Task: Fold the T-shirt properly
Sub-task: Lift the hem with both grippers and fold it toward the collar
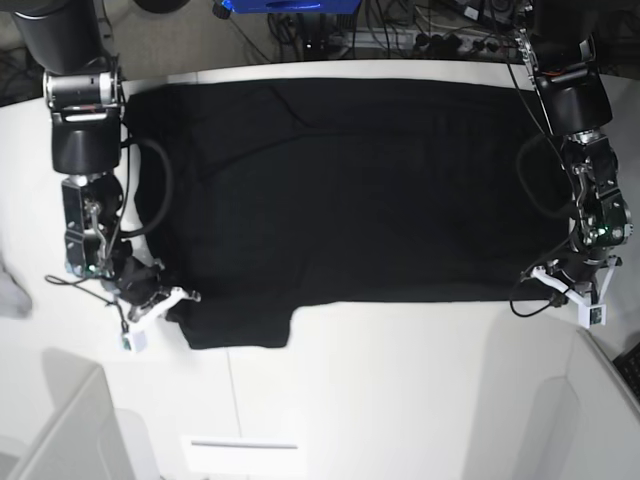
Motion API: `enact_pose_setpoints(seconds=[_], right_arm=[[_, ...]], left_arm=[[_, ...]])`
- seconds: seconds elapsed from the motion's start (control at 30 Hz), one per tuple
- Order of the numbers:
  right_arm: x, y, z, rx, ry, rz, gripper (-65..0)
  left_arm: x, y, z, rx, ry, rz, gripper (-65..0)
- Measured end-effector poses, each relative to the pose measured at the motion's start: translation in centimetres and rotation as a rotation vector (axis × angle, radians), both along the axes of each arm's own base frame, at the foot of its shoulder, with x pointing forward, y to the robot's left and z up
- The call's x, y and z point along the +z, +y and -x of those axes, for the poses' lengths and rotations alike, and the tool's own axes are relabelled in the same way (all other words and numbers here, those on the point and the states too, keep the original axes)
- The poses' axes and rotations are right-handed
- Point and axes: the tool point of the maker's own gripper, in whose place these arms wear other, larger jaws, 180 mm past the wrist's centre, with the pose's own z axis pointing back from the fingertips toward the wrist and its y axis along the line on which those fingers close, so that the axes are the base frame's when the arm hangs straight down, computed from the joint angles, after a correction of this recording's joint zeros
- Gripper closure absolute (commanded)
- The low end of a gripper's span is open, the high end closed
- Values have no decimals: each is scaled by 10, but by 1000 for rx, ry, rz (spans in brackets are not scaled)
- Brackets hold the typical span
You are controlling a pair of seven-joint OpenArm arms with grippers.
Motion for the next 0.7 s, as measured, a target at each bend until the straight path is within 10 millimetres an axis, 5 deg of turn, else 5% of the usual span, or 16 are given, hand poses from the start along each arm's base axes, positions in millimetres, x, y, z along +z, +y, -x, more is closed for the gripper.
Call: enact_pose_setpoints(seconds=[0.27, 0.47, 0.7], right_arm=[[8, -10, 19, -18, 2, -10, 0], [23, -19, 25, -35, -24, -12, 0], [24, -23, 41, -37, -13, -7, 0]], left_arm=[[12, -8, 9, -34, -8, -31, 0], [34, 12, 24, 28, -51, -47, 0], [31, 5, 34, 10, -12, -54, 0]])
